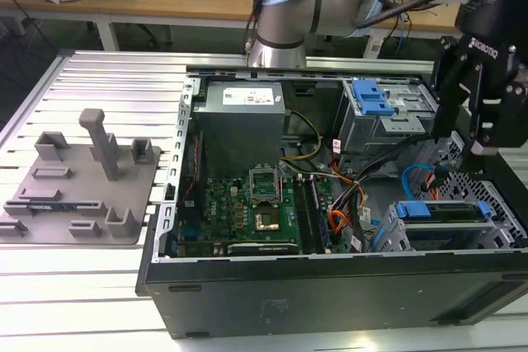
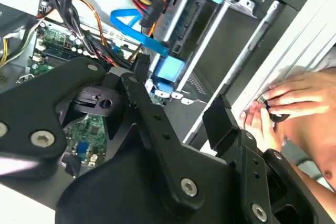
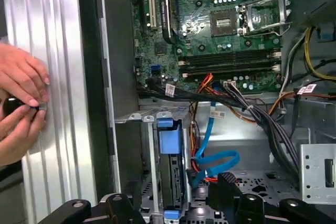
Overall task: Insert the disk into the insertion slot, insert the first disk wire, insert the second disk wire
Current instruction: 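Insert the first disk wire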
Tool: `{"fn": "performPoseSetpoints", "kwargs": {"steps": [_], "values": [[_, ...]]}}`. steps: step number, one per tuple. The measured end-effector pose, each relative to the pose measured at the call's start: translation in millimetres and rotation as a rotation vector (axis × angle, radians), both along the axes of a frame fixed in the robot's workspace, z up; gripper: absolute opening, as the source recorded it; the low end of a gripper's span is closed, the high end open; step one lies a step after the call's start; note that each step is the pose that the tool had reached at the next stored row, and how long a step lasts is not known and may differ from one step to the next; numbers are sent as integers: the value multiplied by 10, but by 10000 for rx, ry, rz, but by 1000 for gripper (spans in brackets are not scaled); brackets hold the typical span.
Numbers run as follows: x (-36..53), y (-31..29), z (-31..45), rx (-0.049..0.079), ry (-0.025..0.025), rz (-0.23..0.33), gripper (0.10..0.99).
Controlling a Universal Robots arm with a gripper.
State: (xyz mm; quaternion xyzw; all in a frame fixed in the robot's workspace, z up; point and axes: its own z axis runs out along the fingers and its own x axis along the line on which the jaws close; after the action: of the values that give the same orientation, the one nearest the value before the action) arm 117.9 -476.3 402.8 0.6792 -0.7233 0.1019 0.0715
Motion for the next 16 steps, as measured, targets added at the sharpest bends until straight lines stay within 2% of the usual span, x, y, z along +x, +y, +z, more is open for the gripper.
{"fn": "performPoseSetpoints", "kwargs": {"steps": [1,2,3,4,5,8,11,16], "values": [[10,65,-1,-452,0,-1,600],[22,93,-1,-700,1,0,600],[34,112,-2,-882,-1,-1,600],[66,139,-3,-1192,-1,-1,529],[138,151,-10,-1360,2,0,529],[291,170,-31,-1549,13,2,529],[305,227,-69,-1607,16,-39,529],[305,263,-129,-1607,32,-254,529]]}}
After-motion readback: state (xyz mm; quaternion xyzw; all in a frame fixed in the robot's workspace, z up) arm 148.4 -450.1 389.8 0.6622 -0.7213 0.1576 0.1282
